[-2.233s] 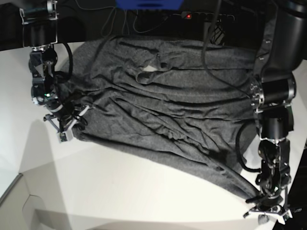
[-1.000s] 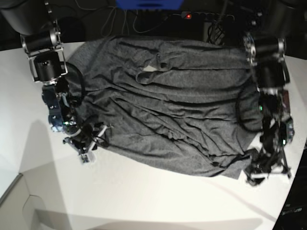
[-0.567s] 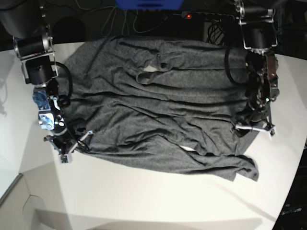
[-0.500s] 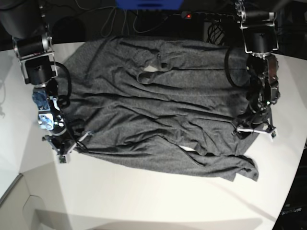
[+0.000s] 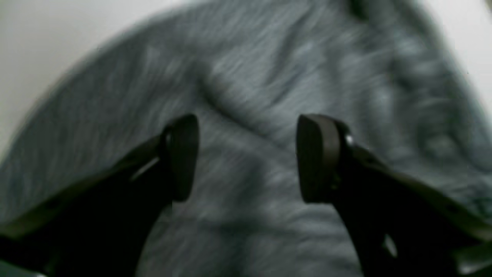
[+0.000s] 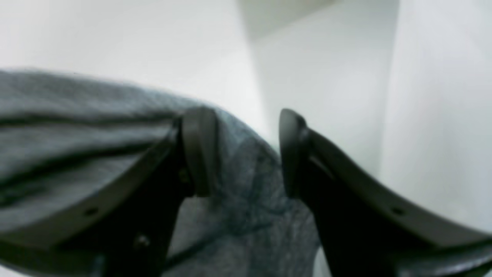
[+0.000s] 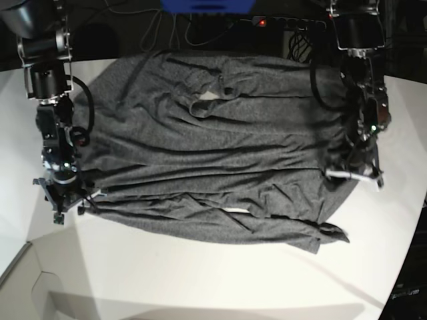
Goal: Layout the t-shirt on the table in an organized manner, then fold the t-shirt properly
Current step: 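Grasp the shirt's side edges with both grippers and pull them apart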
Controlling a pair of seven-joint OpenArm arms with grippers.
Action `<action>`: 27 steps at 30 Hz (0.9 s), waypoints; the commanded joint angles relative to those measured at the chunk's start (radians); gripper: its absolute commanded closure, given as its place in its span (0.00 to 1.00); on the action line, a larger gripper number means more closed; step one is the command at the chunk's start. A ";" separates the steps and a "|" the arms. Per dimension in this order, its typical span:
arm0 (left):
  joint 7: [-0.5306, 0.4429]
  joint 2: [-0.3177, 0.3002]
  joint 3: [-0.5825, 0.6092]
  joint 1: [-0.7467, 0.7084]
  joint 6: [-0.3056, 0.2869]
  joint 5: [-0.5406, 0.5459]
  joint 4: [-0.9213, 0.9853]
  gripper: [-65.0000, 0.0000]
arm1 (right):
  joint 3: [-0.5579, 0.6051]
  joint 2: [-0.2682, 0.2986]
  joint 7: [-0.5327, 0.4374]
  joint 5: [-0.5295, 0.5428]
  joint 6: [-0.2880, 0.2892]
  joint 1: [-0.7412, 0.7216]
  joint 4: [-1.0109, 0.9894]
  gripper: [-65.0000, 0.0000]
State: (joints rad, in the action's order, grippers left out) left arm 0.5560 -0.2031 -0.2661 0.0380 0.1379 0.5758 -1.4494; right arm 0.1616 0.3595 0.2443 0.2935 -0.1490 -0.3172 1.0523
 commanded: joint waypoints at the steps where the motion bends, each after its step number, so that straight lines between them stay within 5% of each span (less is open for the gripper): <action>1: -0.026 -0.014 -0.003 0.032 -0.007 0.002 -0.024 0.40 | -0.007 0.009 -0.036 -0.003 0.010 -0.029 0.042 0.58; 5: -0.026 -0.011 0.011 0.152 -0.007 0.000 0.091 0.40 | -0.004 -0.021 -0.020 -0.003 0.013 -0.026 0.050 0.58; 14: -0.030 -0.008 0.097 0.455 -0.007 -0.010 0.686 0.40 | -0.004 -0.044 0.000 -0.003 0.013 -0.023 0.050 0.58; 22: -0.189 -0.105 0.095 0.372 -0.007 -0.003 0.728 0.40 | -0.004 -0.046 0.000 -0.003 0.021 -0.027 0.049 0.58; 27: -0.193 -0.128 0.090 0.333 -0.007 0.002 0.721 0.40 | -0.004 -0.092 0.000 -0.003 0.193 -0.052 0.027 0.58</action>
State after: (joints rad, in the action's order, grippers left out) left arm 0.2859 -0.3294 -0.1749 0.3763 0.1009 0.5701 -0.7345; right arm 0.1581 0.2661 0.2646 0.2886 0.0311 -0.3439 1.0672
